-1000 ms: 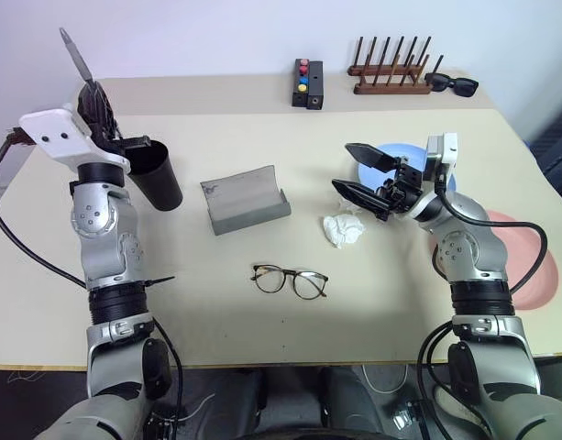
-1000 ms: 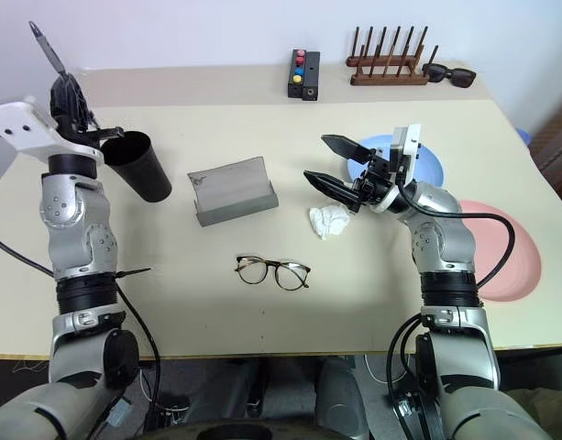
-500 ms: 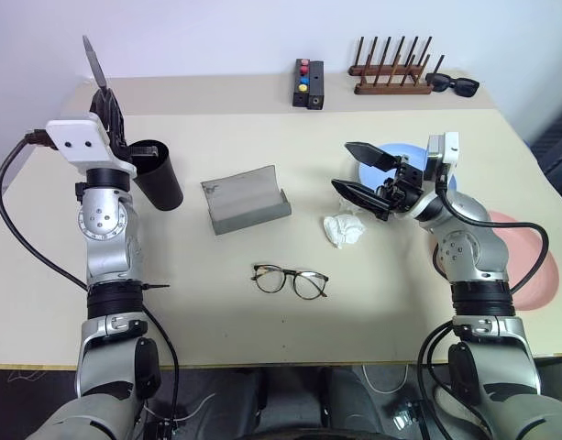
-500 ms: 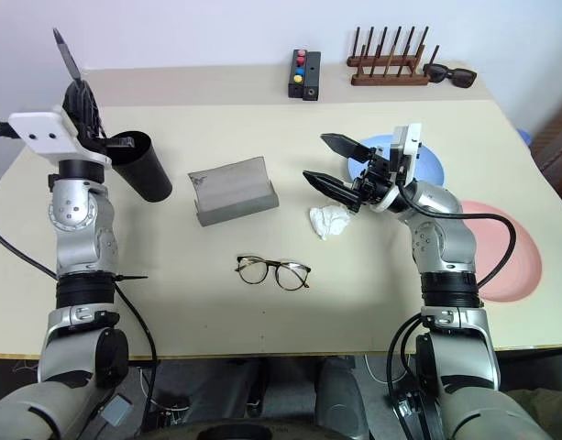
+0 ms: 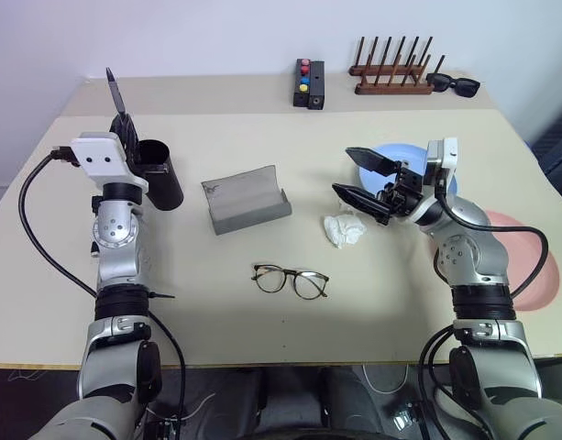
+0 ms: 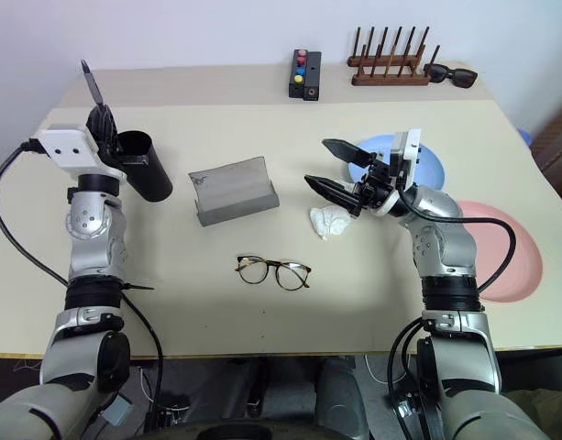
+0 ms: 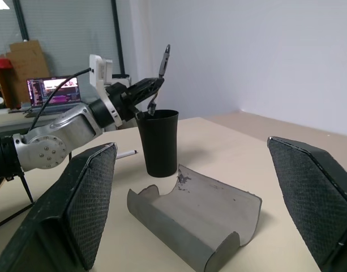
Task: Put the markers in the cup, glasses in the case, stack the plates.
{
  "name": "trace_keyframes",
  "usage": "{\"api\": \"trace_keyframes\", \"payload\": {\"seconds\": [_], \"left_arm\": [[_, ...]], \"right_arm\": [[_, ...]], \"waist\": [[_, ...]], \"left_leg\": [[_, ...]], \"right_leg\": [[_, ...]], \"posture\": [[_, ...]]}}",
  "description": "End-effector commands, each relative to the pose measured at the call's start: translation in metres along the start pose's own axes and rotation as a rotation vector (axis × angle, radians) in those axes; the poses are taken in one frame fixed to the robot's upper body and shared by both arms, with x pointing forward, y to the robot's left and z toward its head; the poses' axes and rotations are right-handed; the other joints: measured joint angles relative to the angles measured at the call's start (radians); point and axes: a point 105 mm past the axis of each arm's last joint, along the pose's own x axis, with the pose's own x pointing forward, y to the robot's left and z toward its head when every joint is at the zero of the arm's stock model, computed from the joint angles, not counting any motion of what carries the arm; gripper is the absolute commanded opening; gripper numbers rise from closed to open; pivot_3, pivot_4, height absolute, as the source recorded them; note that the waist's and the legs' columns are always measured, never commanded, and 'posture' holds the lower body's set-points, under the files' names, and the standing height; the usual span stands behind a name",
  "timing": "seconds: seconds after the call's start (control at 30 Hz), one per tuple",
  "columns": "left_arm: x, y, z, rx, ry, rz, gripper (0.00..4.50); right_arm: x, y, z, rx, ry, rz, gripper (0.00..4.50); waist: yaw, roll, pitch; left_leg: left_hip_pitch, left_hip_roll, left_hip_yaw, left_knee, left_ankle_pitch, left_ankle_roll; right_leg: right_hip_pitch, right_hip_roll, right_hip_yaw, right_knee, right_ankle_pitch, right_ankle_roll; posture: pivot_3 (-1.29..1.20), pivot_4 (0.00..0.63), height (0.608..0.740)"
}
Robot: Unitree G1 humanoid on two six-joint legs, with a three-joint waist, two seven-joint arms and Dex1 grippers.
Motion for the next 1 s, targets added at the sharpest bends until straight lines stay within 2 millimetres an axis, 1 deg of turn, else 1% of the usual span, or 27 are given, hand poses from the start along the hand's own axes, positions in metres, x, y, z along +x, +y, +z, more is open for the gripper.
{"api": "trace_keyframes", "payload": {"seconds": [0.03,0.07,0.17,0.2,0.23,0.27,0.3,0.4,0.57,0.63,0.7,0.77,0.87,0.97,1.0], "left_arm": [[0.005,0.002,0.012,0.011,-0.059,0.003,0.89],[0.005,0.002,0.012,0.011,-0.059,0.003,1.21],[0.005,0.002,0.012,0.01,-0.061,0.0,2.78],[0.006,0.002,0.012,0.01,-0.061,0.001,3.23],[0.006,0.002,0.012,0.007,-0.062,0.001,3.81],[0.006,0.002,0.013,0.003,-0.063,-0.002,4.26],[0.006,0.001,0.013,0.001,-0.063,-0.004,4.43],[0.007,0.003,0.022,-0.033,-0.09,0.0,4.43],[0.006,0.02,0.043,-0.114,-0.126,0.059,4.43],[0.007,0.035,0.053,-0.127,-0.124,0.123,4.43],[0.007,0.056,0.064,-0.154,-0.111,0.202,4.43],[0.006,0.084,0.071,-0.194,-0.073,0.292,4.43],[0.0,0.122,0.074,-0.174,0.068,0.389,4.43],[-0.014,0.159,0.076,-0.076,0.249,0.509,4.43],[-0.019,0.166,0.078,-0.079,0.282,0.524,4.43]], "right_arm": [[0.0,0.002,0.014,-0.062,-0.023,0.013,4.37],[0.001,0.002,0.014,-0.062,-0.024,0.013,4.37],[0.001,0.002,0.014,-0.064,-0.025,0.012,4.37],[0.001,0.002,0.014,-0.064,-0.025,0.012,4.37],[0.001,0.002,0.015,-0.064,-0.026,0.012,4.37],[0.001,0.002,0.014,-0.064,-0.025,0.012,4.37],[0.001,0.002,0.014,-0.065,-0.025,0.011,4.37],[0.001,0.001,0.014,-0.065,-0.025,0.01,4.37],[0.001,0.002,0.01,-0.062,-0.009,0.017,4.37],[0.0,0.004,0.006,-0.06,0.014,0.028,4.37],[-0.002,0.005,0.004,-0.057,0.029,0.032,4.37],[-0.003,0.004,0.004,-0.057,0.035,0.033,4.37],[-0.003,0.004,0.005,-0.059,0.035,0.036,4.37],[-0.005,0.004,0.006,-0.059,0.041,0.043,4.37],[-0.005,0.004,0.006,-0.058,0.043,0.046,4.37]], "waist": [[0.0,0.0,0.0],[0.0,0.0,0.0],[0.0,0.0,0.0],[0.0,0.0,0.0],[0.0,0.0,0.0],[0.0,0.0,0.0],[0.0,0.0,0.0],[0.0,0.0,0.0],[-0.002,0.0,0.0],[-0.003,0.0,0.0],[-0.005,0.0,0.0],[-0.008,0.0,0.0],[-0.022,0.0,0.0],[-0.026,0.0,0.0],[-0.027,0.0,0.0]], "left_leg": [[0.0,0.0,0.0,0.0,0.0,0.0],[0.0,0.0,0.0,0.0,0.0,0.0],[0.0,0.0,0.0,0.0,0.0,0.0],[0.0,0.0,0.0,0.0,0.0,0.0],[0.0,0.0,0.0,0.0,0.0,0.0],[0.0,0.0,0.0,0.0,0.0,0.0],[0.0,0.0,0.0,0.0,0.0,0.0],[0.0,0.0,0.0,0.0,0.0,0.0],[0.0,0.0,0.0,0.0,0.0,0.0],[0.0,0.0,0.0,0.0,0.0,0.0],[0.0,0.0,0.0,0.0,0.0,0.0],[0.0,0.0,0.0,0.0,0.0,0.0],[0.0,0.001,0.0,-0.001,0.0,0.0],[0.0,0.0,0.0,-0.001,0.0,0.0],[0.0,0.0,0.0,-0.002,0.0,0.0]], "right_leg": [[0.0,0.0,0.0,0.0,0.0,0.0],[0.0,0.0,0.0,0.0,0.0,0.0],[0.0,0.0,0.0,0.0,0.0,0.0],[0.0,0.0,0.0,0.0,0.0,0.0],[0.0,0.0,0.0,0.0,0.0,0.0],[0.0,0.0,0.0,0.0,0.0,0.0],[0.0,0.0,0.0,0.0,0.0,0.0],[0.0,0.0,0.0,0.0,0.0,0.0],[0.0,0.0,0.0,0.0,0.0,0.0],[0.0,0.0,0.0,0.0,0.0,0.0],[0.0,0.0,0.0,0.0,0.0,0.0],[-0.001,0.0,0.0,0.0,0.0,0.0],[-0.002,0.0,0.001,0.001,0.0,0.0],[-0.002,0.0,0.001,0.001,0.0,0.0],[-0.002,0.0,0.001,0.002,0.0,0.0]], "posture": [[0.0,0.15,0.74],[0.0,0.15,0.74],[0.0,0.15,0.74],[0.0,0.15,0.74],[0.0,0.15,0.74],[0.0,0.15,0.74],[0.0,0.15,0.74],[0.0,0.15,0.74],[0.0,0.15,0.74],[0.0,0.15,0.74],[0.0,0.15,0.74],[0.0,0.15,0.74],[0.0,0.15,0.74],[0.0,0.15,0.74],[0.0,0.15,0.74]]}}
